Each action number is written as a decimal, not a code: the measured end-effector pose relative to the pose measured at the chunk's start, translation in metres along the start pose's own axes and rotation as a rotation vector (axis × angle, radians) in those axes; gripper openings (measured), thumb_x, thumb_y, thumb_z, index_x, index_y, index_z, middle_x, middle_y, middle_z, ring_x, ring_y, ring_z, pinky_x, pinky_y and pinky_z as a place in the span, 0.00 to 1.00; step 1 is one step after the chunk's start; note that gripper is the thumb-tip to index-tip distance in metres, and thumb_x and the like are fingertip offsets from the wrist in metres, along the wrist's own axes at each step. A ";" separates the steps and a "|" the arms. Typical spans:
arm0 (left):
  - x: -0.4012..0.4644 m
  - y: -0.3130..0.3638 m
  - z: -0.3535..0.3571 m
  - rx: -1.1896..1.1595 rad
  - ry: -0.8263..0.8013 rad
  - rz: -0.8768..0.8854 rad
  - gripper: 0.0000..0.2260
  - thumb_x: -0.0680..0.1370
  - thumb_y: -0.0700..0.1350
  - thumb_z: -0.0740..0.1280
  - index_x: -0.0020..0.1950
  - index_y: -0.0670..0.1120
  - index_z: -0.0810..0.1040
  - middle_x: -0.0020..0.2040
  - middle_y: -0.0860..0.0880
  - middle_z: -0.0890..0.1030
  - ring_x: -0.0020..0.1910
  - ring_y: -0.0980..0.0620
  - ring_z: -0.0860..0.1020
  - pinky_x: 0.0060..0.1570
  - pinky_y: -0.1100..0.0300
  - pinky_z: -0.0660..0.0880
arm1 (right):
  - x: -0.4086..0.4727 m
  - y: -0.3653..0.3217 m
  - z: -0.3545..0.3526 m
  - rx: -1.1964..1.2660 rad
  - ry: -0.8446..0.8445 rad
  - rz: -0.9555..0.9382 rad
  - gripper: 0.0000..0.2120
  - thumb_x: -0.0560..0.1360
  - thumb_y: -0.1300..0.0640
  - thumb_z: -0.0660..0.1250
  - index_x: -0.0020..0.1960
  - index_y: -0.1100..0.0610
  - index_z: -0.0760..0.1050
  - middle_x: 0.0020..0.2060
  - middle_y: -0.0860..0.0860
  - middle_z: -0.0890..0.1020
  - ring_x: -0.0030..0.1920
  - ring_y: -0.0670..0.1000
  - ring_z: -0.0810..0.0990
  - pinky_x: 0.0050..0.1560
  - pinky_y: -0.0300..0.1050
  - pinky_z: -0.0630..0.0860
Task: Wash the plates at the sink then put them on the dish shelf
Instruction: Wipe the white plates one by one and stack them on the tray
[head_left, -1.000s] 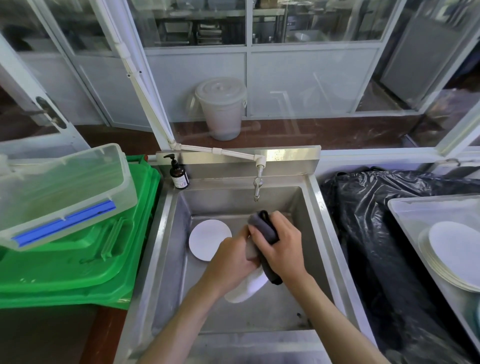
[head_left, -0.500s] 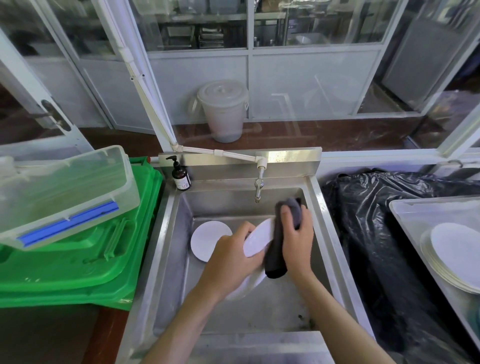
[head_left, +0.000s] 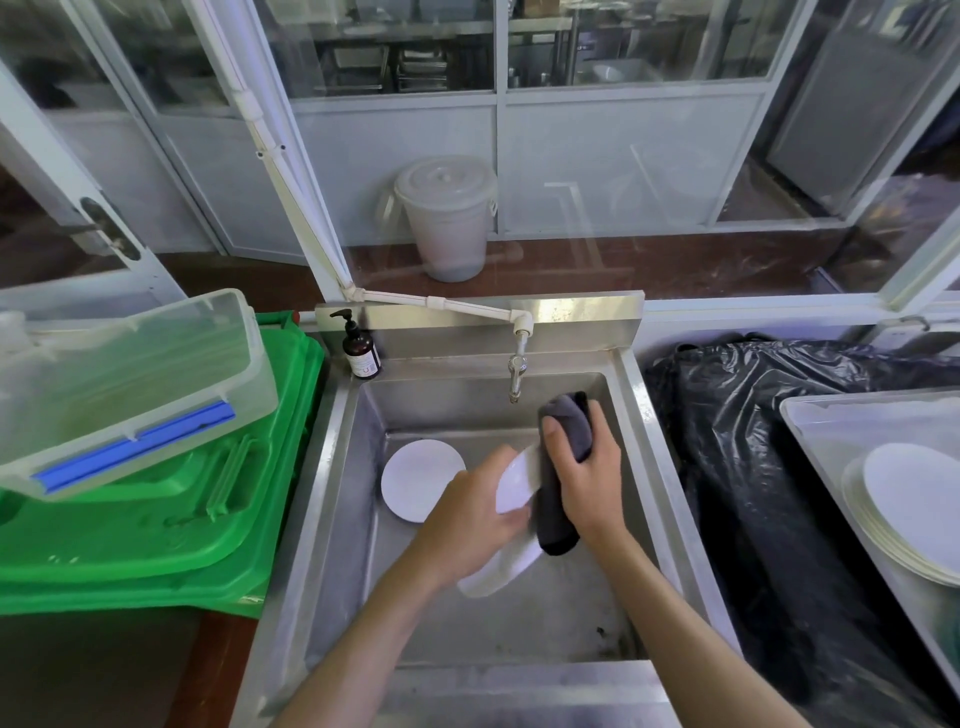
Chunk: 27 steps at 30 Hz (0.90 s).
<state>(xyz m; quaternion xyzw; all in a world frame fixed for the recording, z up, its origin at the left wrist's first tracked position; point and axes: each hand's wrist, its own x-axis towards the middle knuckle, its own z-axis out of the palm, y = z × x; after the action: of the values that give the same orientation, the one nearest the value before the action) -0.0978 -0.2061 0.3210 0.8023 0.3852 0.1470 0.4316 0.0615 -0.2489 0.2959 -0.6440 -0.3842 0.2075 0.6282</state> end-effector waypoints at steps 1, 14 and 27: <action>-0.001 -0.001 -0.001 -0.012 0.015 0.008 0.13 0.73 0.57 0.68 0.49 0.51 0.70 0.40 0.46 0.77 0.41 0.42 0.73 0.41 0.44 0.73 | 0.003 0.006 -0.001 0.060 0.042 0.117 0.01 0.82 0.55 0.69 0.52 0.52 0.78 0.43 0.49 0.82 0.46 0.49 0.82 0.49 0.44 0.76; 0.000 -0.003 -0.005 -0.101 0.074 0.005 0.13 0.76 0.49 0.74 0.46 0.52 0.69 0.37 0.55 0.75 0.34 0.55 0.69 0.35 0.62 0.66 | 0.006 0.009 0.002 0.096 0.026 0.145 0.01 0.82 0.54 0.68 0.53 0.49 0.77 0.44 0.44 0.83 0.48 0.47 0.83 0.49 0.38 0.75; -0.007 -0.008 -0.005 -0.122 0.101 0.048 0.13 0.77 0.44 0.74 0.45 0.53 0.70 0.36 0.59 0.74 0.35 0.56 0.69 0.35 0.66 0.65 | 0.004 0.006 -0.002 0.095 0.027 -0.016 0.08 0.78 0.48 0.67 0.54 0.51 0.76 0.45 0.41 0.82 0.48 0.43 0.81 0.51 0.35 0.74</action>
<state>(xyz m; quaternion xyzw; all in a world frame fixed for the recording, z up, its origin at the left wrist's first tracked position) -0.1092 -0.2055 0.3185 0.7751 0.3773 0.2210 0.4560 0.0670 -0.2470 0.2916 -0.6130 -0.3707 0.2116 0.6648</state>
